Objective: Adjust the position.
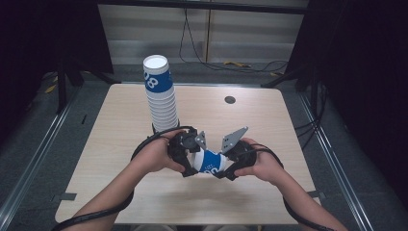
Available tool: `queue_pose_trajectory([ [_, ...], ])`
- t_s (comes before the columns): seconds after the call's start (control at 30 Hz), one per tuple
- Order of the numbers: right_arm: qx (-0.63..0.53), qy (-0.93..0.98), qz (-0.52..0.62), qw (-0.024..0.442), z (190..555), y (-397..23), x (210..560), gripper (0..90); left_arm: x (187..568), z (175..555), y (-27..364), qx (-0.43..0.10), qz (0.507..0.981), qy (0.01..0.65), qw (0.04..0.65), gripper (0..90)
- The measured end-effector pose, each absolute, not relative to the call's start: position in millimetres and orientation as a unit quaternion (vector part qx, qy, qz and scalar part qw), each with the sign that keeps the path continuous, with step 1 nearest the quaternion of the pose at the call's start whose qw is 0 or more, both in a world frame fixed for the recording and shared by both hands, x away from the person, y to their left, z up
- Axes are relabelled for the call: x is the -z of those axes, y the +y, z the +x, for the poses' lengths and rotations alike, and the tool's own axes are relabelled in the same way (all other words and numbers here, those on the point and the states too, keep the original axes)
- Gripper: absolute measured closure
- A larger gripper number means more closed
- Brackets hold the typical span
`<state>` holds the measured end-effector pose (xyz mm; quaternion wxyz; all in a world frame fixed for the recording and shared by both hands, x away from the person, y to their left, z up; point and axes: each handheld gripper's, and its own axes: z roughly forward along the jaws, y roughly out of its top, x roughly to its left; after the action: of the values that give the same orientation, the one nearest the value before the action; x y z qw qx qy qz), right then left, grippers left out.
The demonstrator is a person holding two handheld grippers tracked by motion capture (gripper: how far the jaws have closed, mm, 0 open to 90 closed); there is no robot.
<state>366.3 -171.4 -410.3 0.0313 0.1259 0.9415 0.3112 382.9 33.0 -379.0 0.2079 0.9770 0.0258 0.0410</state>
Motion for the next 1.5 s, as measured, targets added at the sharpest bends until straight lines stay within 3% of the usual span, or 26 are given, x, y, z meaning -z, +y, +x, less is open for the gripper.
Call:
queue_pose_trajectory([
  [0.7,-0.358,0.92,0.157,0.028,366,-194,416,30.8,385,387,58,-0.012,0.954,0.075,0.29,15.6],
  [1.5,-0.375,0.913,0.16,0.016,365,-193,418,30.7,383,386,57,-0.016,0.936,0.071,0.344,15.4],
])
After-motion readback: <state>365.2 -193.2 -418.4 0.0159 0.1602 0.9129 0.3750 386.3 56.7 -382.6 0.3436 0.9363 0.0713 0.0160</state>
